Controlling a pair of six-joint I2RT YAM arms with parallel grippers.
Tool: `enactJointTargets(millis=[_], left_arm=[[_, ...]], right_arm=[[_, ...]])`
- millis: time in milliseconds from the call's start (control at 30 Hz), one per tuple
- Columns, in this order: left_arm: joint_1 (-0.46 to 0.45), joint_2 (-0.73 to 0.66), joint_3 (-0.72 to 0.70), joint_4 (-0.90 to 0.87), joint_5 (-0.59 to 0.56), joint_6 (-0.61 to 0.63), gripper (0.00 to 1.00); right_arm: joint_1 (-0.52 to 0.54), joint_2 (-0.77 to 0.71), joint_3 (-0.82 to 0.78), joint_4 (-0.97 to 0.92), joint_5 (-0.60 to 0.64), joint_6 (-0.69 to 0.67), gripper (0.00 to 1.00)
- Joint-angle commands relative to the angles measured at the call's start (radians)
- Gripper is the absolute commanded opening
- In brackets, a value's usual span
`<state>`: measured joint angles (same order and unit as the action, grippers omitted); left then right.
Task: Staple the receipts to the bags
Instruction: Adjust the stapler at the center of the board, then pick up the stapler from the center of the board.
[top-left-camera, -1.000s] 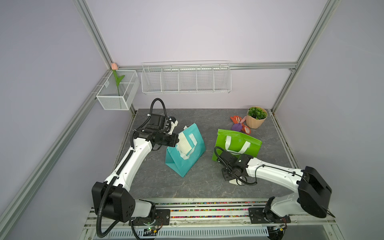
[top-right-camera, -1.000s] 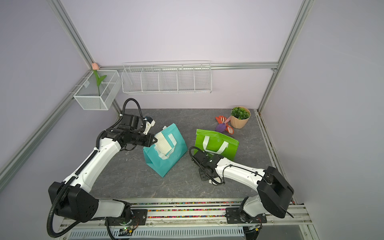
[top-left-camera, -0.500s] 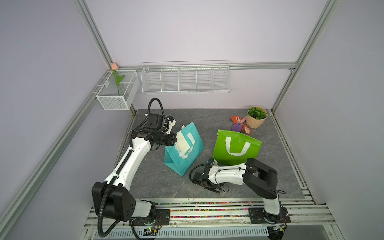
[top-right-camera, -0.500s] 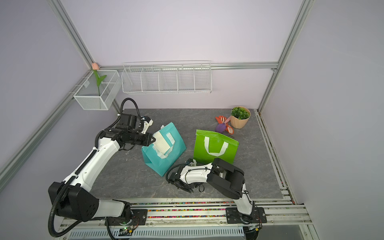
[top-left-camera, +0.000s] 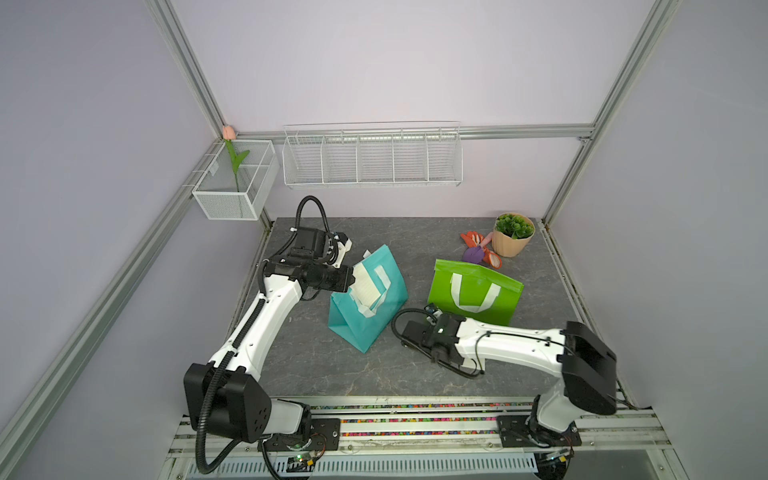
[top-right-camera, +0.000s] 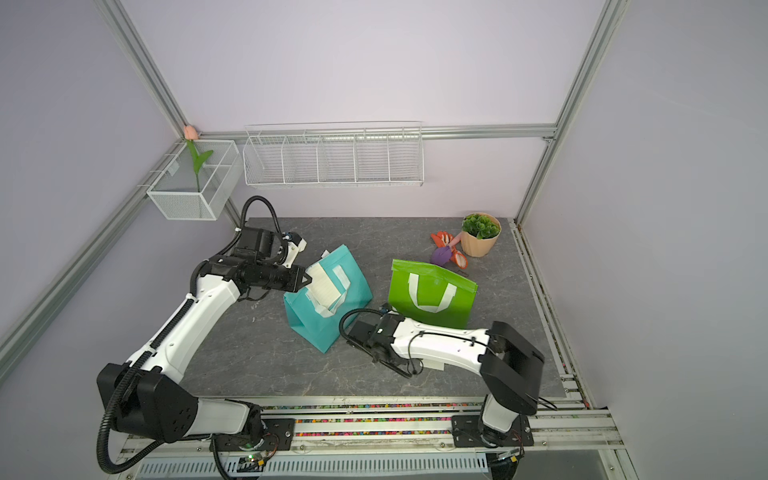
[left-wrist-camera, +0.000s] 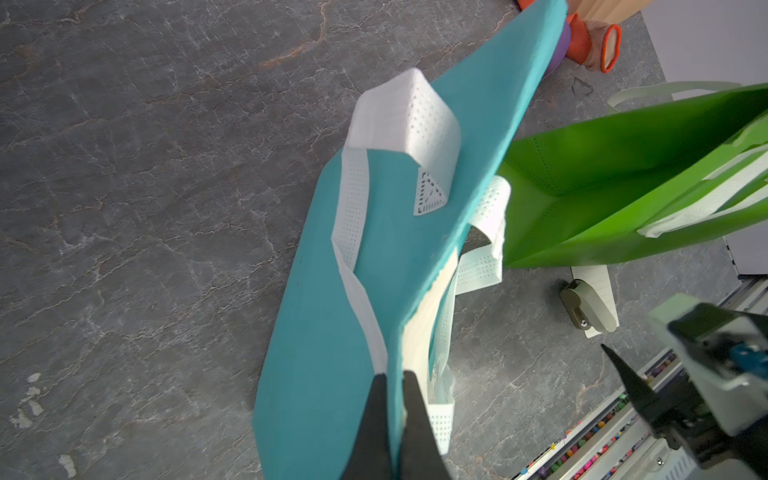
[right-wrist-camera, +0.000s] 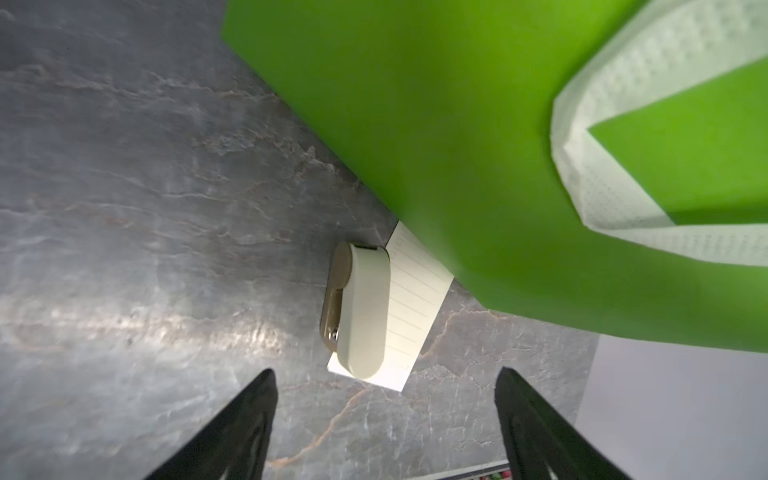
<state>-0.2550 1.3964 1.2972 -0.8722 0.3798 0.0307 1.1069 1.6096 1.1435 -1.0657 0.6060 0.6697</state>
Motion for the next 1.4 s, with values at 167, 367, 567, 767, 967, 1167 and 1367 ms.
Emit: enactJointTargets(millis=[167, 367, 567, 767, 967, 1167, 1367], left_arm=[[0.003, 0.014, 0.013, -0.031, 0.023, 0.014, 0.0], [-0.008, 0.021, 0.01, -0.034, 0.019, 0.016, 0.0], [-0.015, 0.03, 0.01, -0.038, 0.014, 0.019, 0.0], [-0.016, 0.026, 0.01, -0.042, 0.004, 0.024, 0.0], [-0.018, 0.039, 0.013, -0.044, 0.018, 0.03, 0.0], [-0.055, 0.067, 0.032, -0.06, 0.029, 0.046, 0.0], [-0.064, 0.092, 0.062, -0.058, 0.101, 0.033, 0.0]], right_arm=[[-0.156, -0.051, -0.095, 0.163, -0.392, -0.171, 0.74], [-0.235, -0.021, -0.156, 0.263, -0.422, -0.165, 0.75], [-0.266, 0.046, -0.151, 0.3, -0.405, -0.17, 0.59], [-0.266, 0.08, -0.133, 0.286, -0.348, -0.161, 0.22], [-0.255, -0.051, -0.07, 0.224, -0.304, -0.172, 0.13], [-0.238, -0.2, 0.08, 0.284, -0.338, -0.199, 0.11], [-0.231, -0.219, 0.15, 0.586, -0.352, -0.245, 0.1]])
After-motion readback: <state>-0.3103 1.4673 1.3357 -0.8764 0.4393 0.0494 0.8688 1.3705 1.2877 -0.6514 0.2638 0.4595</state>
